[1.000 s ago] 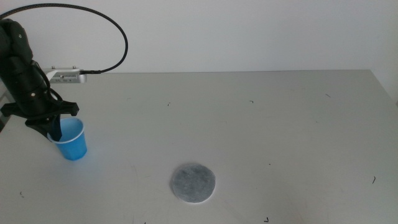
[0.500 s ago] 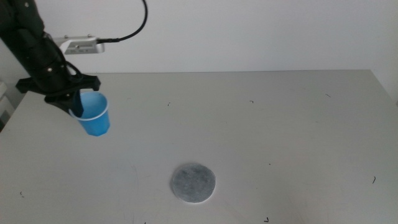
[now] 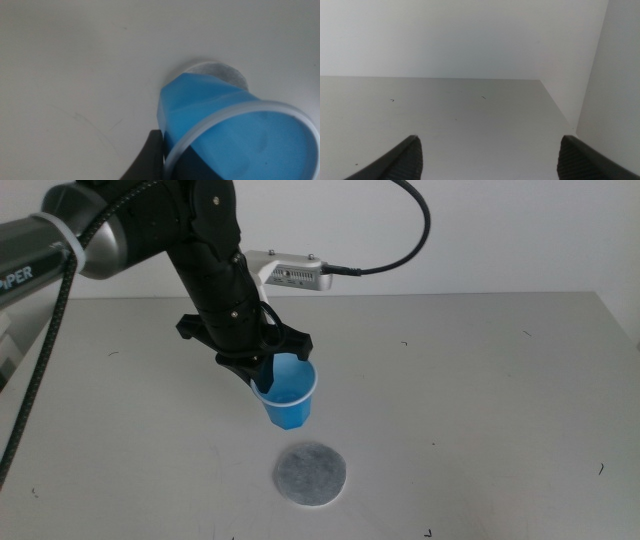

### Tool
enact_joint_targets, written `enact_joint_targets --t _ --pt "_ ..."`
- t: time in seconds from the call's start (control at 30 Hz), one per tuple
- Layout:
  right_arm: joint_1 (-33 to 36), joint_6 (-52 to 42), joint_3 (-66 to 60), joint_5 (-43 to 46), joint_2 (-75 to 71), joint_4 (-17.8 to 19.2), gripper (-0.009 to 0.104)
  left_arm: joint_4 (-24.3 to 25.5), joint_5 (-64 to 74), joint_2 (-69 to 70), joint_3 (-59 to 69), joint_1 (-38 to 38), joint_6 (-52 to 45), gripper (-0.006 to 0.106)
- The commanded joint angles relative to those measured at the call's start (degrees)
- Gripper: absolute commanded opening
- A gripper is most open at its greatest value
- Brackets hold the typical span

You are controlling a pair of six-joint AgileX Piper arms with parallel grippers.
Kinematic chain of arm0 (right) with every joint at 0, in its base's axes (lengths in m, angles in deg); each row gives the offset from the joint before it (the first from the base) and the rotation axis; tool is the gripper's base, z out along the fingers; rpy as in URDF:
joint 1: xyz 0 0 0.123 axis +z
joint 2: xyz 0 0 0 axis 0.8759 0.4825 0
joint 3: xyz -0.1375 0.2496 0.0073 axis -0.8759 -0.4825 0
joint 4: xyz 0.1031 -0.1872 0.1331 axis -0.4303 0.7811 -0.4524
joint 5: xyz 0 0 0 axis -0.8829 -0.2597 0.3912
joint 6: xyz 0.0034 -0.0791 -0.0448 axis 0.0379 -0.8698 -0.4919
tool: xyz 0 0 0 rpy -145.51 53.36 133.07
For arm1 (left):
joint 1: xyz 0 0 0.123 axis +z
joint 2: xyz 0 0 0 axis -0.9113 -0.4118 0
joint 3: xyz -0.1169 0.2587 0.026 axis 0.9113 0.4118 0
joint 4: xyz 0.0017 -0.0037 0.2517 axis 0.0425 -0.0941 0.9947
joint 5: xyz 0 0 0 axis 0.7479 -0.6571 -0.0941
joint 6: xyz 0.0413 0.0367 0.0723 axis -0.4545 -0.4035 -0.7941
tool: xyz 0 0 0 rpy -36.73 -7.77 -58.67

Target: Place an empty cup on a cup mat.

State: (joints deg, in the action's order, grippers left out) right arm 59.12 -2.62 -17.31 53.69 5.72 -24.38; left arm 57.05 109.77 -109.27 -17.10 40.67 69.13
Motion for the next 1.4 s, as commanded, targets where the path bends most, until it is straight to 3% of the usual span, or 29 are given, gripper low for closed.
enact_joint_targets --t 0.0,1.17,1.37 --pt "0.0 -0.3 0.5 4.3 -1.5 0.8 0.094 -0.2 1.6 3.1 -1.6 -2.0 0.9 0.0" --pt "0.0 -0.3 0.5 4.3 -1.5 0.8 0.094 -3.9 2.2 -7.6 -1.4 -4.7 -0.9 0.0" --pt "0.0 -0.3 0.5 4.3 -1.5 0.8 0.094 -3.9 2.4 -7.6 -1.4 -4.7 -2.3 0.018"
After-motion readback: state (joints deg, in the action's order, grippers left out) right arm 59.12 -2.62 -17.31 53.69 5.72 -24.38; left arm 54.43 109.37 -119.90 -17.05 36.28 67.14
